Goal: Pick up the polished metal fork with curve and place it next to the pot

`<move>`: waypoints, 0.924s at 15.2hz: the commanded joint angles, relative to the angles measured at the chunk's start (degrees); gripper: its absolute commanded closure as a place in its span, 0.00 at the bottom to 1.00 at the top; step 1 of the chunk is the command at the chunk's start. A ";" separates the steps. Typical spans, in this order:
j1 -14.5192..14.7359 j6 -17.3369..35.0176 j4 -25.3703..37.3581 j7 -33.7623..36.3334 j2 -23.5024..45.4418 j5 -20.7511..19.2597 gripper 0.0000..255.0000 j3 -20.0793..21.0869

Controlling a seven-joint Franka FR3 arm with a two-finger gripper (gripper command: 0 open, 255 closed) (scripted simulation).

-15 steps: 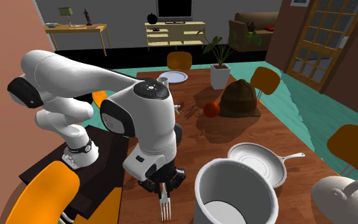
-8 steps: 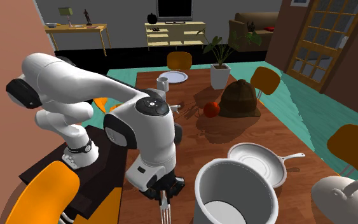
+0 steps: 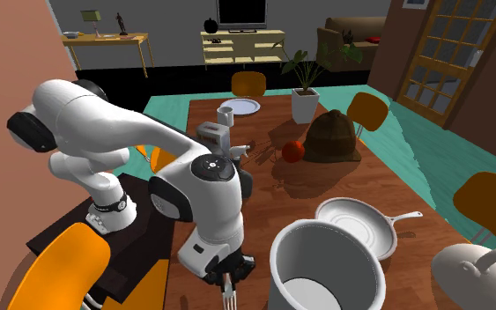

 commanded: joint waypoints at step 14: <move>0.78 9.43 -5.81 2.47 4.35 -3.43 1.00 -1.91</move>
